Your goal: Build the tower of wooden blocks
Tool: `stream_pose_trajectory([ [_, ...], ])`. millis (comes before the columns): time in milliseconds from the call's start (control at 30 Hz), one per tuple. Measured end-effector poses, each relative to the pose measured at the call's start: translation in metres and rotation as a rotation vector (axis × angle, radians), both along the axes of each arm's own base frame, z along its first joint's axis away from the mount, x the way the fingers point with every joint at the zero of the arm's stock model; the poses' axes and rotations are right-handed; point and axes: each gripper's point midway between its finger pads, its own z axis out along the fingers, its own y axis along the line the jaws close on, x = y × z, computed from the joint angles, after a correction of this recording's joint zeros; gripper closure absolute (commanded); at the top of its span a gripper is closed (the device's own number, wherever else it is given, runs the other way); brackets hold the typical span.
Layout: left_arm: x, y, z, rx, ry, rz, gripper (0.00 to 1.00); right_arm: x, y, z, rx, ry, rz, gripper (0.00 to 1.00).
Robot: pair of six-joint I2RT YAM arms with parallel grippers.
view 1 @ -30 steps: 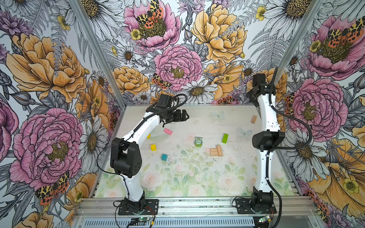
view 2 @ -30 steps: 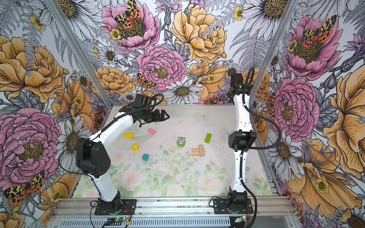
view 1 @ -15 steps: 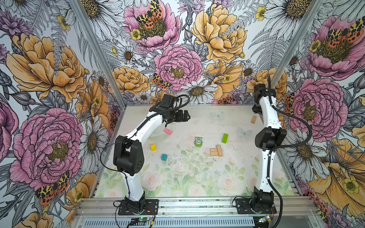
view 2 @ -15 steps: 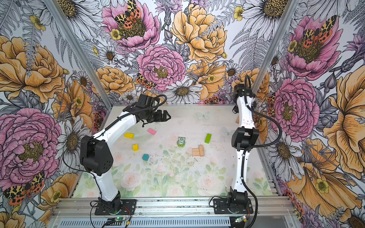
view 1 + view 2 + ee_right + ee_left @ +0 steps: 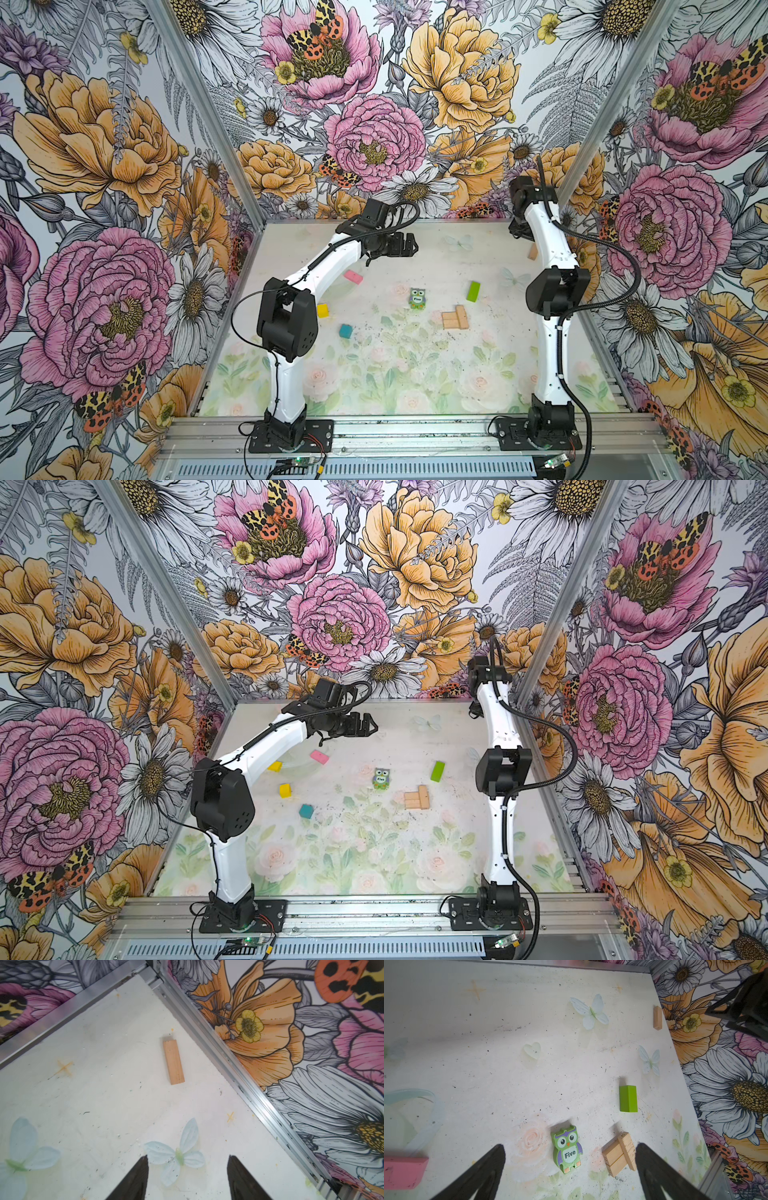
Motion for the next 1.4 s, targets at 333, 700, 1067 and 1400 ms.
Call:
stream_pose_trajectory([
  [333, -0.013, 0.025, 0.018, 0.000, -0.027, 0.025, 0.01, -0.008, 0.024, 0.012, 0.004, -0.022, 0.033, 0.34],
  [700, -0.022, 0.034, 0.026, -0.013, -0.040, 0.015, 0.01, -0.007, -0.002, 0.003, -0.015, 0.004, 0.028, 0.35],
  [1067, 0.000, 0.027, 0.036, -0.032, -0.140, 0.118, 0.01, -0.006, -0.049, -0.050, -0.052, 0.156, 0.022, 0.36],
  [1400, 0.023, 0.002, -0.004, 0.002, -0.106, 0.132, 0.01, -0.012, -0.059, -0.079, -0.031, 0.232, 0.040, 0.40],
])
